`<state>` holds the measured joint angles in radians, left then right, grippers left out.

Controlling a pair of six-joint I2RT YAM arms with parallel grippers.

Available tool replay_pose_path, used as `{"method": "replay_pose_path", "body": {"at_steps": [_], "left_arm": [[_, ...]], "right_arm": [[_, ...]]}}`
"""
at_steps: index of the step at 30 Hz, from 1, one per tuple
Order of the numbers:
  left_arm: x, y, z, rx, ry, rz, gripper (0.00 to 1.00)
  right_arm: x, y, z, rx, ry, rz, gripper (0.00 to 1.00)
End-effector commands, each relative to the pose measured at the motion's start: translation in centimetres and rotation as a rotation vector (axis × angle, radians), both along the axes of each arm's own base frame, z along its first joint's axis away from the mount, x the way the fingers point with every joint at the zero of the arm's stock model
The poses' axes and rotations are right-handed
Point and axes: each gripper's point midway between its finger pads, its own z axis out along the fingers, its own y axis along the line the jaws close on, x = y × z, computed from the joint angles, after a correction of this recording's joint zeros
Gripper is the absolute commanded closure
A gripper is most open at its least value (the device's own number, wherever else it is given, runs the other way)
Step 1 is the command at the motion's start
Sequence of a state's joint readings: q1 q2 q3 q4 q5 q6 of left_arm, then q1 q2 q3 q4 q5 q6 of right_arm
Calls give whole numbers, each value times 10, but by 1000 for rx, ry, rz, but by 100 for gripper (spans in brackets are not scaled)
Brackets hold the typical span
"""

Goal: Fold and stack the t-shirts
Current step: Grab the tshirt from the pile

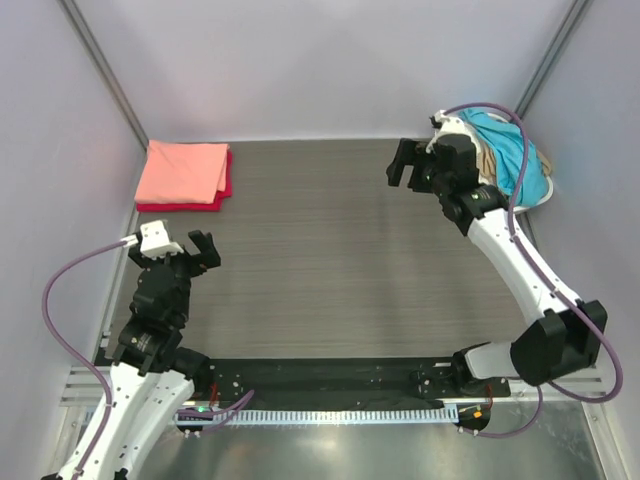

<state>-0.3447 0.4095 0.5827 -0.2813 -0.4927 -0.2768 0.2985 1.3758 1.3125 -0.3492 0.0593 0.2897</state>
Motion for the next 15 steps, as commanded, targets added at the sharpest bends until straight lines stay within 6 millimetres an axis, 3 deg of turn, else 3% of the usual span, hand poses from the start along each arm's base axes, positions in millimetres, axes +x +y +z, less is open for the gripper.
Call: {"method": "replay_pose_path", "body": {"at_steps": [1, 2, 4, 8, 9, 10, 11, 13, 15], "left_arm": [[1, -1, 9, -15, -42, -2, 0], [1, -2, 12, -31, -48, -9, 0], [2, -19, 15, -57, -52, -97, 0], [-3, -46, 35, -137, -110, -244, 0], [-3, -49, 32, -139, -117, -259, 0], [-7, -49, 42, -156, -170, -271, 0], [-8, -52, 39, -171, -184, -284, 0], [-14, -63, 47, -179, -222, -355, 0], [-9, -67, 35, -152, -187, -371, 0]], "right_arm": [[-22, -22, 14, -24, -56, -73, 0], [-27, -26, 9, -36, -53, -80, 0], [-33, -39, 22, -42, -103, -133, 0], [-25, -70, 29, -27, -108, -234, 0], [-20, -91, 30, -4, -101, -293, 0], [-16, -102, 31, 6, -96, -318, 0], [-8, -108, 30, 26, -79, -321, 0], [2, -140, 26, 61, -56, -391, 0], [14, -169, 16, 65, -6, -474, 1]]}}
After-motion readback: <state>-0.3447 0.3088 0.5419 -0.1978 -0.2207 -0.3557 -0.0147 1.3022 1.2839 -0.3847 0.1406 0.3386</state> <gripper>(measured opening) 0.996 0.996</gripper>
